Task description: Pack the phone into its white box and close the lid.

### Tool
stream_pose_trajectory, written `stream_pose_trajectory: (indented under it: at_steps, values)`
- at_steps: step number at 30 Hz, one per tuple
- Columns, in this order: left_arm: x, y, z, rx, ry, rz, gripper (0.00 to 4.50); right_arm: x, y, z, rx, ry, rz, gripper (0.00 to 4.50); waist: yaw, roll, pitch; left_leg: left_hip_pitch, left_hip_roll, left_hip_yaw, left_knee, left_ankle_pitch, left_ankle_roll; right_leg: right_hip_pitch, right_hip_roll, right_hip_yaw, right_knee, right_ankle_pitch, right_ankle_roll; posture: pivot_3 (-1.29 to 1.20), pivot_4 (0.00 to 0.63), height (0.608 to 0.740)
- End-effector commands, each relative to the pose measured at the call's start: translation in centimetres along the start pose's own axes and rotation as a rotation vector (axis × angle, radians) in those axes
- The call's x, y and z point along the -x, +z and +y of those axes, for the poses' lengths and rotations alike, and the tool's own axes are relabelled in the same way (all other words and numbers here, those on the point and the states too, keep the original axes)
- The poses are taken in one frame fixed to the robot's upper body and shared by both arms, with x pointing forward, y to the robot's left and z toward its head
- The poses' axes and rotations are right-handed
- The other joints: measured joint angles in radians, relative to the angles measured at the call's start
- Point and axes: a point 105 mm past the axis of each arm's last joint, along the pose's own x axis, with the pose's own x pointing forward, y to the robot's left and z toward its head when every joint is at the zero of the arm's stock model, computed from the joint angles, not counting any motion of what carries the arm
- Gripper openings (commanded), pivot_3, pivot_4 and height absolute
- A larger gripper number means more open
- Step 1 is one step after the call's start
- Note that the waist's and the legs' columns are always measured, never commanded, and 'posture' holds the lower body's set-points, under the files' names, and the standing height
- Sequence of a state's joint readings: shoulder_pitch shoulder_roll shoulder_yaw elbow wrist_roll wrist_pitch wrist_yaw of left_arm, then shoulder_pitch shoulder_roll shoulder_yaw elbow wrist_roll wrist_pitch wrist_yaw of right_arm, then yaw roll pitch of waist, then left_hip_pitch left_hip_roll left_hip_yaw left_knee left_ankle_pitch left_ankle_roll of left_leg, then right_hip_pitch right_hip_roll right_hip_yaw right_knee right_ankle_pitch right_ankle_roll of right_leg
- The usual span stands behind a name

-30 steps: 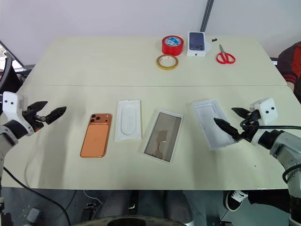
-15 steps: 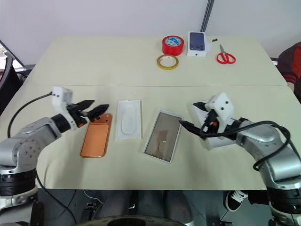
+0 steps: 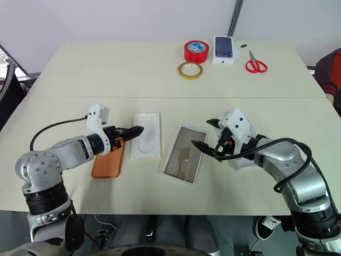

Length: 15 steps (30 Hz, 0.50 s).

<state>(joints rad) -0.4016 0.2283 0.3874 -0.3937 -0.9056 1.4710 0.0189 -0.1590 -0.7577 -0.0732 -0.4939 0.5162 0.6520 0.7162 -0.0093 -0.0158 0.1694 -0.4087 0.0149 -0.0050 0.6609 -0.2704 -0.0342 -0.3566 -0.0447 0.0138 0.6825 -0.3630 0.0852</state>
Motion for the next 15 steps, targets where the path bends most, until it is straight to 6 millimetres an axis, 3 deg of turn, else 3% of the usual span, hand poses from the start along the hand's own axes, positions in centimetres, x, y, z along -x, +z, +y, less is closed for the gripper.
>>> stream_pose_trajectory:
  at_steps: [1, 12, 15]
  values:
    - [0.0, 0.3, -0.9, -0.03, 0.004, 0.001, 4.5, 0.2, 0.8, 0.1, 0.038, -0.002, -0.024, 4.48, 0.0, 0.0, 0.0, 0.0, 0.0, 0.0, 0.0, 0.0, 0.0, 0.0, 0.0, 0.0, 0.0, 0.0, 0.0, 0.0, 0.15, 0.74]
    - [-1.2, -1.2, -1.2, 0.048, 0.023, 0.077, 4.5, 0.3, 0.6, 0.8, 0.067, 0.052, 0.014, 4.48, 0.002, 0.0, 0.0, 0.0, 0.0, 0.0, 0.0, 0.002, -0.003, 0.0, 0.0, 0.0, 0.0, 0.0, 0.0, 0.0, 0.15, 0.74]
    - [-1.3, -1.4, -0.8, 0.066, 0.045, 0.08, 3.62, 0.3, 0.1, 2.2, 0.086, 0.132, 0.082, 4.5, 0.003, 0.0, 0.0, 0.0, -0.001, 0.0, 0.0, 0.002, -0.003, 0.001, 0.0, 0.0, 0.0, 0.0, 0.0, 0.0, 0.15, 0.74]
